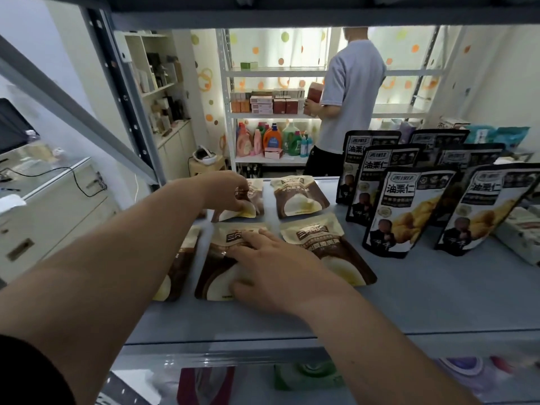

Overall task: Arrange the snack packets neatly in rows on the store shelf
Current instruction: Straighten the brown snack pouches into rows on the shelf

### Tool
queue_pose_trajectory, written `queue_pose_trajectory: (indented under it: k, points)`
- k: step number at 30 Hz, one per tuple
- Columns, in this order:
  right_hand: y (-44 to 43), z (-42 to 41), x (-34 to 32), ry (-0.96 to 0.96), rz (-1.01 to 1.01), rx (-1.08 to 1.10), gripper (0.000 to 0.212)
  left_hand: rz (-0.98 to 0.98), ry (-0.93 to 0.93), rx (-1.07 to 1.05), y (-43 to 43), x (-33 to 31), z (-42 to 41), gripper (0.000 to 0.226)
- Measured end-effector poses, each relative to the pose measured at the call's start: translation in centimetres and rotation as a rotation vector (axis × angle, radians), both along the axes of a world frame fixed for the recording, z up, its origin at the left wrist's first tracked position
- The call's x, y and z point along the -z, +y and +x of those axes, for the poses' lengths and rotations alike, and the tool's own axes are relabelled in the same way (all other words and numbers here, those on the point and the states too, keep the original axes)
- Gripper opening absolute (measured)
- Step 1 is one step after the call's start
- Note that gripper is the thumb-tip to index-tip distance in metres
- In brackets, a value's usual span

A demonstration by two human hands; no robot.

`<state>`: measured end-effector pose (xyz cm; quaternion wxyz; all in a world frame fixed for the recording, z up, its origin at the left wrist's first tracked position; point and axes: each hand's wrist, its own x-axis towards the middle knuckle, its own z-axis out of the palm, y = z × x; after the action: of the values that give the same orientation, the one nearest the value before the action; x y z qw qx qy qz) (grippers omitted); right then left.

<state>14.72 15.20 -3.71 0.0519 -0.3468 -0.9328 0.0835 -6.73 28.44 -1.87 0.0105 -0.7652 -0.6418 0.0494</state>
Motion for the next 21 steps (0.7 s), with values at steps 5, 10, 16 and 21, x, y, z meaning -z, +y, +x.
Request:
queue_pose_trajectory:
  k: [5,10,16,21]
  points:
    - [-0.2,0.4,0.1,-0.004,0.001,0.002,0.057,0.006,-0.01,0.003,-0.3,0.0,0.1,0.055]
    - [-0.2,0.6,-0.1,-0.009,0.01,-0.01,0.057,-0.001,-0.033,0.002,-0.7,-0.1,0.2,0.056]
    - [0.2,0.5,0.0,0.006,0.009,-0.029,0.056,0.017,-0.043,0.011,-1.3,-0.2,0.6,0.057]
    - [0.3,0.4,0.0,-0.015,0.018,-0.025,0.057,0.033,-0.082,-0.03,-3.0,-1.1,0.7,0.059]
